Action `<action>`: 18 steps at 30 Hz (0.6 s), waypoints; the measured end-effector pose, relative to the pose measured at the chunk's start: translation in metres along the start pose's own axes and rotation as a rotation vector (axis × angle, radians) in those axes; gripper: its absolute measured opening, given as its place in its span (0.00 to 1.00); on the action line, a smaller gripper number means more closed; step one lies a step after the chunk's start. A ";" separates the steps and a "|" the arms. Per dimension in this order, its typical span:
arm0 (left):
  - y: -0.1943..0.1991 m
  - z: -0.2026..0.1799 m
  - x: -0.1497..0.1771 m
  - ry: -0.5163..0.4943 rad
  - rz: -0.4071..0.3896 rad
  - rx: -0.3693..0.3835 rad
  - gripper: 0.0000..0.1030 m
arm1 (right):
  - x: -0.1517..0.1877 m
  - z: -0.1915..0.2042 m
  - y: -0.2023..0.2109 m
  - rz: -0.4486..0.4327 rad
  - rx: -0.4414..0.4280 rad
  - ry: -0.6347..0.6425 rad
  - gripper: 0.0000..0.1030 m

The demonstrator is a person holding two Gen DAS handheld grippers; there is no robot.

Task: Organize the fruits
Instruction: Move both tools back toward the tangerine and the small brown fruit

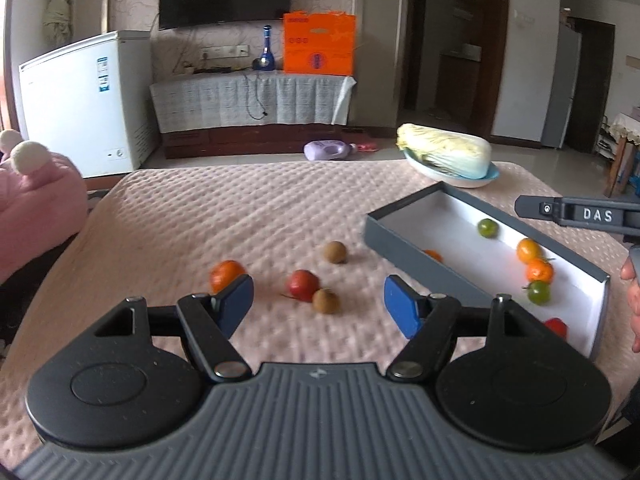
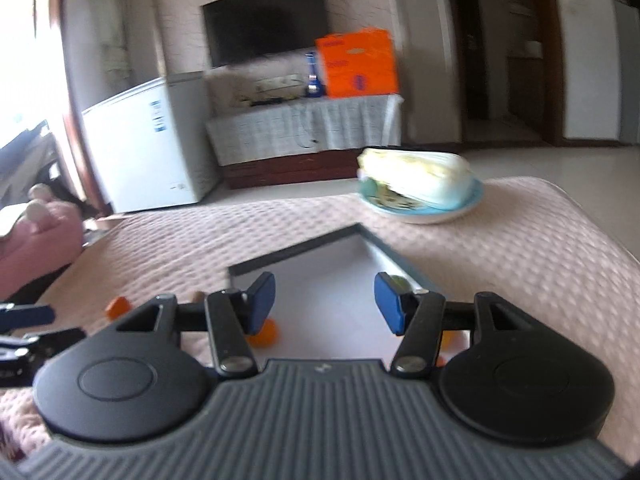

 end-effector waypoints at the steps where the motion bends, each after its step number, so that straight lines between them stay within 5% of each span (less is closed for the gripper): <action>1: 0.000 0.003 0.001 0.003 0.002 -0.007 0.74 | 0.001 0.006 -0.001 0.002 -0.008 0.011 0.56; 18: -0.001 0.067 0.024 0.087 0.059 -0.131 0.74 | 0.028 0.079 -0.026 0.083 -0.132 0.087 0.56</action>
Point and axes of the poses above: each gripper's, at about its wrist camera, not at the fingertips, and y roughly against the way its jaws point, z to its left, x to its underside, the point moved 5 cm from there along -y, roughly the way its jaws point, and after that the axes turned 12 degrees about -y, right-handed, at the moved point
